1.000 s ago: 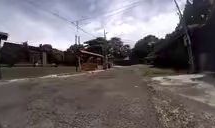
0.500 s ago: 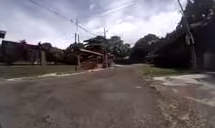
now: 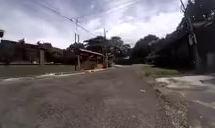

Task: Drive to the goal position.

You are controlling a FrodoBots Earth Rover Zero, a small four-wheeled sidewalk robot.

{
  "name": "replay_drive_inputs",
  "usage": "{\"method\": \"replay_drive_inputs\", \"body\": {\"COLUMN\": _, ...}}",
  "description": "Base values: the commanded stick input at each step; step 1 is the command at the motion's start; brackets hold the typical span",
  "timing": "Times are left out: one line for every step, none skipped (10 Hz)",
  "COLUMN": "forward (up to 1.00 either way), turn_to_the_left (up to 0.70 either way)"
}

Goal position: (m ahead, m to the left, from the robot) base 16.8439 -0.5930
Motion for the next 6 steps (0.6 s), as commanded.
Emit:
{"method": "replay_drive_inputs", "body": {"forward": 0.5, "turn_to_the_left": -0.5}}
{"method": "replay_drive_inputs", "body": {"forward": 0.5, "turn_to_the_left": -0.5}}
{"method": "replay_drive_inputs", "body": {"forward": 0.5, "turn_to_the_left": -0.5}}
{"method": "replay_drive_inputs", "body": {"forward": 0.5, "turn_to_the_left": -0.5}}
{"method": "replay_drive_inputs", "body": {"forward": 0.5, "turn_to_the_left": -0.5}}
{"method": "replay_drive_inputs", "body": {"forward": 0.5, "turn_to_the_left": -0.5}}
